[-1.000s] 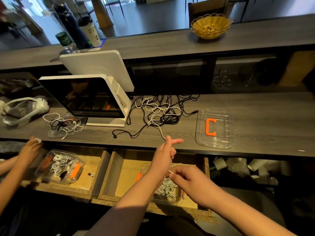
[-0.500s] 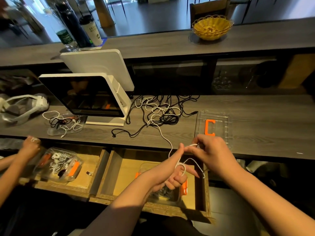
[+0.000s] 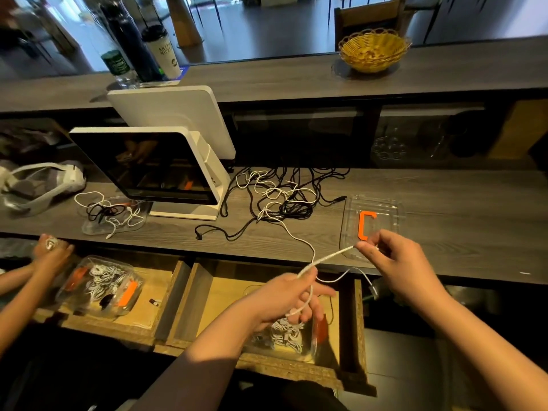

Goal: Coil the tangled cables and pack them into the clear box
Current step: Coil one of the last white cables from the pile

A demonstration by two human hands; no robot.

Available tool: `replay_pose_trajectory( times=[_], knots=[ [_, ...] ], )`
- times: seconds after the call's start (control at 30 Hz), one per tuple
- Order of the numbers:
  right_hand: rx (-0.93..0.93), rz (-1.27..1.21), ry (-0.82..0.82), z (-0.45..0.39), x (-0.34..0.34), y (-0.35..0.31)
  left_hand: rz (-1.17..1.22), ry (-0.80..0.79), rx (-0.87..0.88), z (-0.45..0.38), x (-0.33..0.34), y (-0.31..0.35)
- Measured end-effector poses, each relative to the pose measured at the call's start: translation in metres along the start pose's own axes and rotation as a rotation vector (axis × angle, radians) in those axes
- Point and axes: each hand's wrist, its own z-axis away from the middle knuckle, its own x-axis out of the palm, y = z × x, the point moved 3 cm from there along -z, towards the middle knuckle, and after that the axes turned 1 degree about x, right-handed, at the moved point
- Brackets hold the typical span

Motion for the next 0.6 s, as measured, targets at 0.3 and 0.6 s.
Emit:
replay_pose_trajectory(
  times=[0.3, 0.6],
  knots=[
    [0.082, 0.096, -0.252, 0.012, 0.036, 0.014, 0.500, 0.193, 0.172, -0.005, -0.010, -0.002],
    [0.035, 0.134, -0.394, 0.026, 0.067, 0.001, 0.771, 0.329, 0.311, -0.011, -0.021, 0.004]
  ],
)
